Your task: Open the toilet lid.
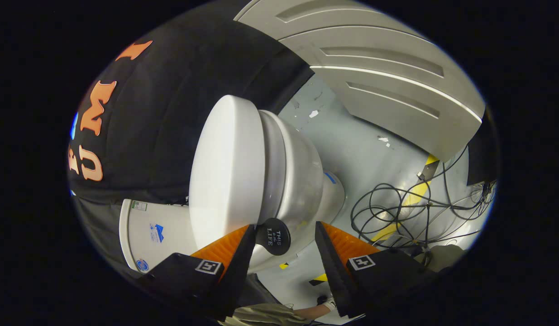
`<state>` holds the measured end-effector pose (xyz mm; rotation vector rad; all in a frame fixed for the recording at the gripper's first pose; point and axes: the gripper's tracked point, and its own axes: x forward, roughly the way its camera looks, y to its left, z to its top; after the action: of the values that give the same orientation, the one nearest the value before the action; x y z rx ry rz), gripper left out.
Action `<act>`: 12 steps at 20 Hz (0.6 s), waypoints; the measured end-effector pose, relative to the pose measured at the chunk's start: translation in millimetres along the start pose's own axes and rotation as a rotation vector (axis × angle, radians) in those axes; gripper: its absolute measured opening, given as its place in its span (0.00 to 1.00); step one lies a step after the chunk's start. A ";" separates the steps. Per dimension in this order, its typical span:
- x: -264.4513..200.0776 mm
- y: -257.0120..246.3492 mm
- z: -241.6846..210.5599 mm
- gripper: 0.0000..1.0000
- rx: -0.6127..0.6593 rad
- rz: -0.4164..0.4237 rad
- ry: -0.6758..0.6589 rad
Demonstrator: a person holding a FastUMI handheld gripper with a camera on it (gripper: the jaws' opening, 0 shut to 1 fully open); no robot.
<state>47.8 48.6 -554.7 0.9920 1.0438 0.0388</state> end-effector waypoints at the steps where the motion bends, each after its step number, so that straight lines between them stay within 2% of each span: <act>1: 1.5 2.1 -1.3 0.83 0.032 0.017 0.002; 5: 9.2 12.0 -3.0 0.46 0.110 0.090 0.012; 6: 8.0 10.7 -2.9 0.44 0.124 0.102 0.014; 7: 8.4 12.0 -3.3 0.38 0.146 0.113 0.024; 10: 4.4 11.7 -2.8 0.34 0.196 0.109 0.021; 12: -0.4 18.8 4.3 0.27 0.178 0.105 -0.016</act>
<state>58.4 56.6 -540.7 1.2058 0.9925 0.0243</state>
